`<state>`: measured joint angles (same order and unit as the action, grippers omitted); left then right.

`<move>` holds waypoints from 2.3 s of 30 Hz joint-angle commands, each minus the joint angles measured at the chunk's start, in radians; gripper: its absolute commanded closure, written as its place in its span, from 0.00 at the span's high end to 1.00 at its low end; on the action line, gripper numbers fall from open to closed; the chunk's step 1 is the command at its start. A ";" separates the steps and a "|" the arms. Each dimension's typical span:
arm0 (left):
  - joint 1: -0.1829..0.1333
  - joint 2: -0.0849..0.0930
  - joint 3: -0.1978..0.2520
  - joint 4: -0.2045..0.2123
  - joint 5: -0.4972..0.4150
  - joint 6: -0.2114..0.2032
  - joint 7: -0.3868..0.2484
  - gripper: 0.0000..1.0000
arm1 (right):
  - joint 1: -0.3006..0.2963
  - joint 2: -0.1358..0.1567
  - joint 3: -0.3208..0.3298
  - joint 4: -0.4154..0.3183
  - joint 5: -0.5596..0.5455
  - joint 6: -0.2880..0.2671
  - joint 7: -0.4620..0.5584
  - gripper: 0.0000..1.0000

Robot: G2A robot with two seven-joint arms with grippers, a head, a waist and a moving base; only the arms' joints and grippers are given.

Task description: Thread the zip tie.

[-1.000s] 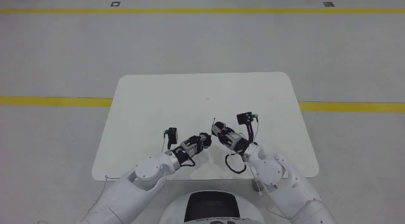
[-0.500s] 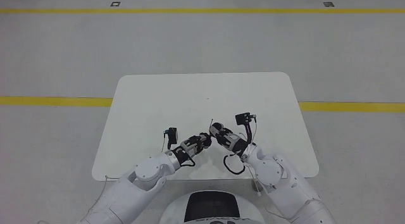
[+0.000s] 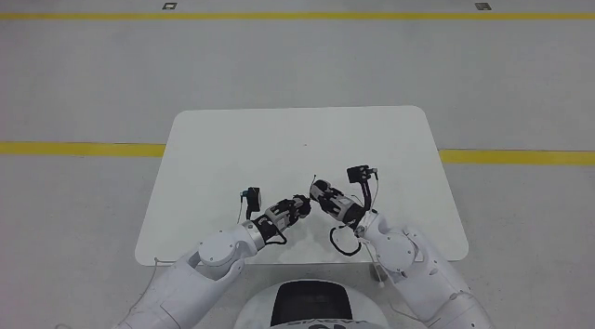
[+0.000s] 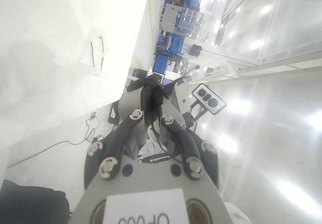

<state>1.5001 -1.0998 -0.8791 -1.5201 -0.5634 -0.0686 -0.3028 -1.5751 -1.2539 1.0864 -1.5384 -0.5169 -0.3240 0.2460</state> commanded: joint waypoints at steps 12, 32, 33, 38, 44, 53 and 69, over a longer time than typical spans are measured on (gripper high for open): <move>0.000 0.000 0.000 0.000 0.000 0.000 0.000 0.00 | -0.027 0.017 0.041 -0.050 0.005 -0.016 0.035 1.00; 0.012 -0.004 -0.080 0.079 -0.330 -0.106 -0.245 0.00 | 0.029 0.051 0.222 0.054 0.869 -0.016 0.745 1.00; 0.012 -0.004 -0.080 0.079 -0.330 -0.106 -0.245 0.00 | 0.029 0.051 0.222 0.054 0.869 -0.016 0.745 1.00; 0.013 -0.004 -0.080 0.078 -0.336 -0.103 -0.245 0.00 | 0.029 0.051 0.222 0.054 0.869 -0.016 0.745 1.00; 0.030 -0.018 -0.068 0.085 -0.466 -0.216 -0.400 0.00 | 0.025 0.050 0.212 0.094 0.992 0.006 0.782 1.00; -0.028 -0.062 -0.004 0.190 -0.567 -0.271 -0.541 0.00 | 0.074 0.043 0.185 0.246 1.184 0.025 0.908 1.00; -0.042 -0.089 -0.057 0.189 -0.448 -0.271 -0.698 0.00 | 0.094 0.034 0.149 0.311 1.271 0.088 0.898 1.00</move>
<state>1.4574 -1.1854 -0.9195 -1.3305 -1.0532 -0.3402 -0.9873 -1.4831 -1.2203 1.2362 -1.2317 0.7513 -0.2359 1.1396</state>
